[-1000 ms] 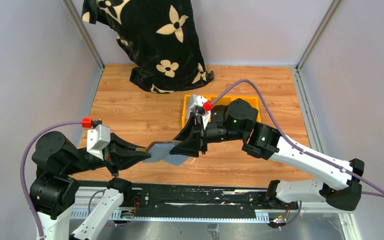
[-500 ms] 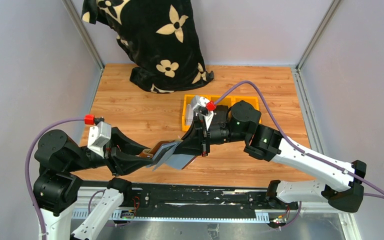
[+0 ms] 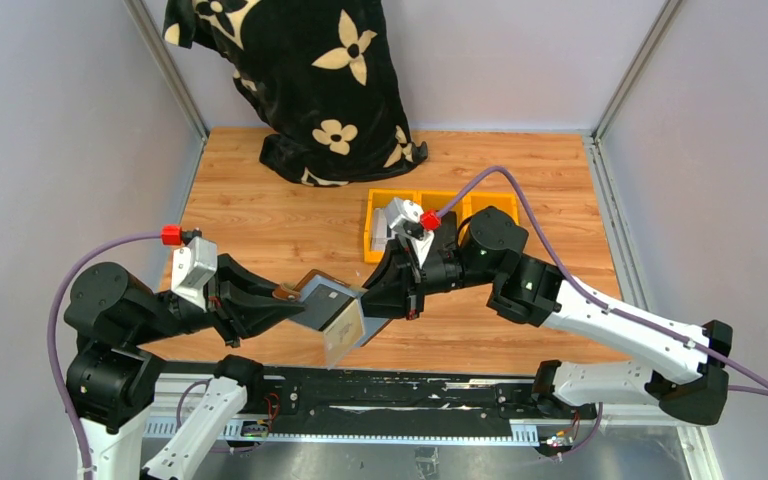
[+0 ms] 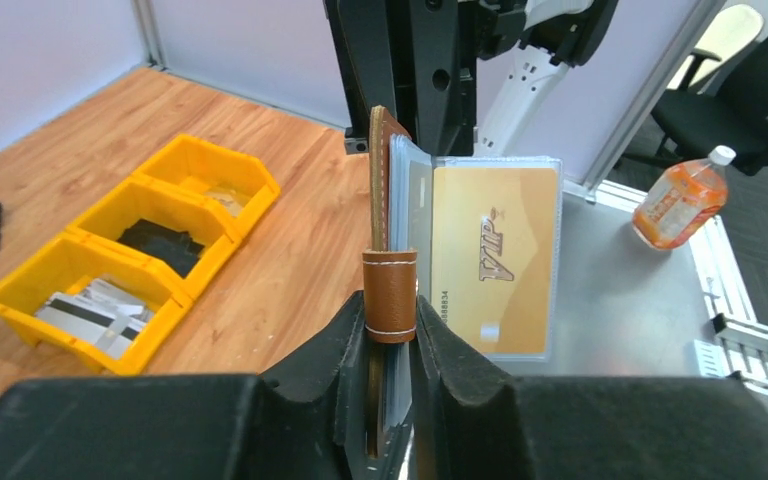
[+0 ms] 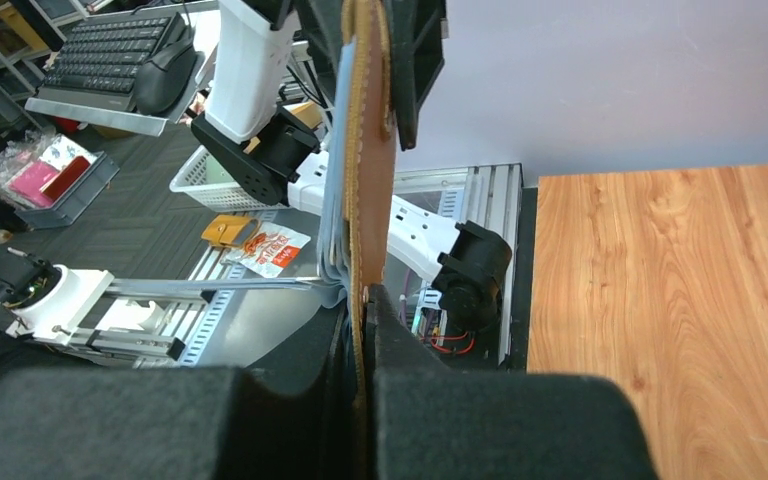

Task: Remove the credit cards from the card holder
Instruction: Remove the credit card from the card holder.

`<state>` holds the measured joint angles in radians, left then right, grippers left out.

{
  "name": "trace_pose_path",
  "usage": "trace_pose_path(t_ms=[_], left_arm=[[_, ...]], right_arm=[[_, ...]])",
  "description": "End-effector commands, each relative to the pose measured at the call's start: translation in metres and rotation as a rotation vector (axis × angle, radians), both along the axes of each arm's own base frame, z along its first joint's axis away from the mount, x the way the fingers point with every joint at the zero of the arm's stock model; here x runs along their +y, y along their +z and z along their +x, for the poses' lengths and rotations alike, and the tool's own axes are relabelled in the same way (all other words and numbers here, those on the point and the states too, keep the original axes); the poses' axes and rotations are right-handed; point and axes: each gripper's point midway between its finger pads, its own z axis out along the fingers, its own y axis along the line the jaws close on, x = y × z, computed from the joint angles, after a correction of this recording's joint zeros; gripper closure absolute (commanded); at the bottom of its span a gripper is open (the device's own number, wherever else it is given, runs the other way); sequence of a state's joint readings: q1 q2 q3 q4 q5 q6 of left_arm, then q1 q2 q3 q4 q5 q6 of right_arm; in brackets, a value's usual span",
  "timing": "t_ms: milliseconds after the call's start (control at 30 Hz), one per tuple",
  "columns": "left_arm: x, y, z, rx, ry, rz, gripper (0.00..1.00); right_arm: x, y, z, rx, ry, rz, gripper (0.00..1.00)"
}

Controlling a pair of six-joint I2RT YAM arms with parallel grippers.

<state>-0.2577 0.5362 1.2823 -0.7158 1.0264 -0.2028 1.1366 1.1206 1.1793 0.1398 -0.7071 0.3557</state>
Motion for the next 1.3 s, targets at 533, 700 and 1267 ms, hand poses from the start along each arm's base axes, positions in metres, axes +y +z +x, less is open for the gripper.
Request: trace_pose_path(t_ms=[533,700,1267], left_arm=[[-0.002,0.017,-0.004,-0.025,-0.021,-0.038,1.0],[0.006,0.017,0.003,-0.104,0.059,-0.005,1.0],[-0.002,0.014,-0.015,-0.008,-0.053,-0.035,1.0]], right_arm=[[-0.038,0.002,-0.003,-0.185,-0.067,0.042,0.33],[-0.061,0.01,0.031,-0.18,-0.284,-0.002,0.25],[-0.012,0.024,0.025,-0.169,-0.108,0.041,0.2]])
